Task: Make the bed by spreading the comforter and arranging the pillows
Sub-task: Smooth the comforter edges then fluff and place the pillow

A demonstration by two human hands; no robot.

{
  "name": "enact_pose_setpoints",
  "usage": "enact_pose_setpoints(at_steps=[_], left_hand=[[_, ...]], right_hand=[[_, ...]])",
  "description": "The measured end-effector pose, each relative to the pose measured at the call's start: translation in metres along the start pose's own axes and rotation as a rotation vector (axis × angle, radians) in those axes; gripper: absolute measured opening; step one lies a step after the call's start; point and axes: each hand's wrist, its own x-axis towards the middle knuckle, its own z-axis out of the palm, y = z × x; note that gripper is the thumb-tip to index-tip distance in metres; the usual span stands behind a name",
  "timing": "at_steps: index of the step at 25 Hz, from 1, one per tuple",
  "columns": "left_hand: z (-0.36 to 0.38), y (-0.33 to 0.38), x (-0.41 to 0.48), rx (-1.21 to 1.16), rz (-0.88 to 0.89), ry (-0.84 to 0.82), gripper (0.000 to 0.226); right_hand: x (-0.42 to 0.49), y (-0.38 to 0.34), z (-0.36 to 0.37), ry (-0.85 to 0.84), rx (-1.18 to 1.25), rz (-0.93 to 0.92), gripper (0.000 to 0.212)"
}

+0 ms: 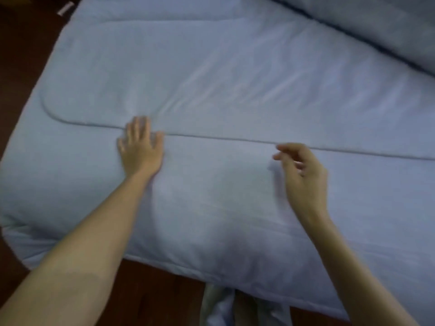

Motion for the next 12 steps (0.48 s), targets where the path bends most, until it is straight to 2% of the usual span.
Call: enact_pose_setpoints(at_steps=[2,4,6,7,9,12], left_hand=[[-0.029,-0.044,-0.035,-0.004,-0.210,0.003,0.062],[-0.049,-0.080,-0.075,-0.006,-0.466,-0.022,0.065],[-0.072,-0.096,-0.096,-0.009,-0.672,-0.057,0.066],[-0.082,-0.089,-0.095,0.003,-0.715,-0.081,0.065],[-0.093,-0.058,-0.072,0.065,-0.677,-0.079,0.056],[-0.078,-0.001,-0.024,0.037,-0.352,-0.033,0.046]], right_hand=[[-0.001,-0.023,0.060,-0.109,-0.057,-0.202,0.023],[-0.007,-0.039,0.122,-0.296,-0.202,-0.327,0.034],[-0.007,-0.031,0.162,-0.556,-0.526,-0.394,0.050],[0.005,-0.016,0.163,-0.626,-0.690,-0.444,0.056],[0.041,0.023,0.135,-0.594,-0.842,-0.468,0.063],[0.084,0.068,0.026,-0.287,-0.820,-0.245,0.065]])
